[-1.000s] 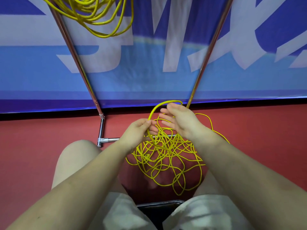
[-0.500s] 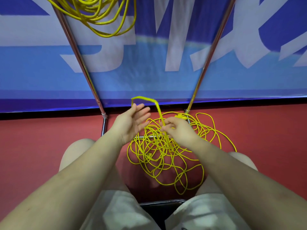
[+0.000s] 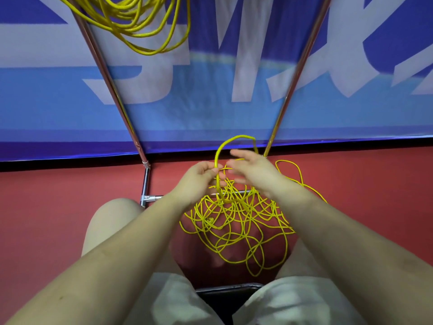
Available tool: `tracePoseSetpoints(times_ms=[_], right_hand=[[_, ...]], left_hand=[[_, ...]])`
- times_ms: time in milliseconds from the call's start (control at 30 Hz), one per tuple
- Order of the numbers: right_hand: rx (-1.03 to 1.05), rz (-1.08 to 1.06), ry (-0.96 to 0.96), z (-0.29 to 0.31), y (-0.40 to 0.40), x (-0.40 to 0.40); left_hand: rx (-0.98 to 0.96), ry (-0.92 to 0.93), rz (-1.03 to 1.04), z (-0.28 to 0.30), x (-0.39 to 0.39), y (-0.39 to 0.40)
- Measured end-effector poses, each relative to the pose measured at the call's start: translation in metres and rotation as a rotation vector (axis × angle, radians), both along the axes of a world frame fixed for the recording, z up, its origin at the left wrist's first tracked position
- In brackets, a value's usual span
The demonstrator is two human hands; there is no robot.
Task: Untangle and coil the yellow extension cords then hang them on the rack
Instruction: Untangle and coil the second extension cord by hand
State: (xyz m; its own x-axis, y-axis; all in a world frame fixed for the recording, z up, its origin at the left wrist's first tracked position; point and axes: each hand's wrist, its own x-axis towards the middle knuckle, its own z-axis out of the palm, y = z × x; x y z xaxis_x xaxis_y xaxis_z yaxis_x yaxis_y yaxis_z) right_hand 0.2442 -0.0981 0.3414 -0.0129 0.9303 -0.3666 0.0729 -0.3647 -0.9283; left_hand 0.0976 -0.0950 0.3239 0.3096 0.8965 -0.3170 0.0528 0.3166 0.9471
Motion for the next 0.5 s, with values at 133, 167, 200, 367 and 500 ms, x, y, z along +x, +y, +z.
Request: tracePoseSetpoints(times_ms=[133,167,200,367,500], right_hand=[[0.078,0.374,-0.433,-0.027,-0.018,0.002],[0.099,0.422,-0.459,-0.033,-0.021,0.004],[0.116,0.440,-0.481,-0.036,-0.023,0.003],[0.225,0.272,-0.471,-0.029,-0.020,-0.001],[0.123,-0.064,0.014,-0.001,0.001,-0.007]], left_hand=[[-0.140,-0.170,0.166,0.011,-0.006,0.015],[-0.178,-0.234,0.211,0.013,-0.008,0.019],[-0.208,-0.289,0.251,0.015,-0.009,0.022],[-0.266,-0.468,0.299,0.017,-0.011,0.029],[-0.167,-0.209,0.028,0.005,-0.005,0.020]])
